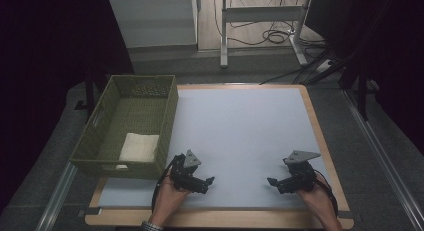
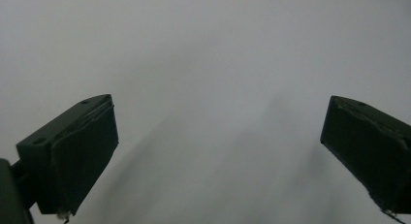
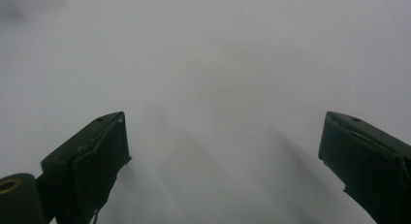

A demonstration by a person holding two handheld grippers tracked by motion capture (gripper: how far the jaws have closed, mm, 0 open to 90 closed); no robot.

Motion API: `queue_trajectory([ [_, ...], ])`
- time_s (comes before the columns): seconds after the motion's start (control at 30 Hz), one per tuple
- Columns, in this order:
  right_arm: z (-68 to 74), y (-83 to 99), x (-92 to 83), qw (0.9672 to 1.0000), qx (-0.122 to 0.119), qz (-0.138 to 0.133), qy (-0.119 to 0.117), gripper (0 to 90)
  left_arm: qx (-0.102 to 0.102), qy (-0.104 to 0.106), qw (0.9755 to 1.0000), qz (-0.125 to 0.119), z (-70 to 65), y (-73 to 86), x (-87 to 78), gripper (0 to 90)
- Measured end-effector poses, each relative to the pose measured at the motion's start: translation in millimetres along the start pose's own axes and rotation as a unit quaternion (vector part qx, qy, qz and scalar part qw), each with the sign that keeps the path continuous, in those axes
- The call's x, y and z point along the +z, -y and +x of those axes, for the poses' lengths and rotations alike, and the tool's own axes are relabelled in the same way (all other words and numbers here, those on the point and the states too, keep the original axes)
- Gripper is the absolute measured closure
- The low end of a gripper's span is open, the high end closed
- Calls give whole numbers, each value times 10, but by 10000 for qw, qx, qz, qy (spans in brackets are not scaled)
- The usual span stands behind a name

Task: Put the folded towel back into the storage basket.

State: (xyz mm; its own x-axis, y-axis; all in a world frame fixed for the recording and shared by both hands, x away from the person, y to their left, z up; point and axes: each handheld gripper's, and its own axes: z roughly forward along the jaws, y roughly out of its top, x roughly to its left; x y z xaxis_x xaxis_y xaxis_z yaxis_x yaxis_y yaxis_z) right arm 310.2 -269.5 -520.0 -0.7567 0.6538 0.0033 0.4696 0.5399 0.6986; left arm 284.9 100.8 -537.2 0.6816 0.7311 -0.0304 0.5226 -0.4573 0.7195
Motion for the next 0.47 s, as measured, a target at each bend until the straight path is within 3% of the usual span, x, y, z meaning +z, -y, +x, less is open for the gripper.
queue_trajectory([
  [0.13,12,63,73,10000,-28,43,54,31,31,-59,9998,177,-1,56,86,4],
  [0.23,25,82,80,9999,-72,-23,108,30,-96,2,9998,194,25,55,91,0],
  [0.47,50,90,91,9997,-146,-10,188,30,-65,-9,9998,200,21,61,97,0],
])
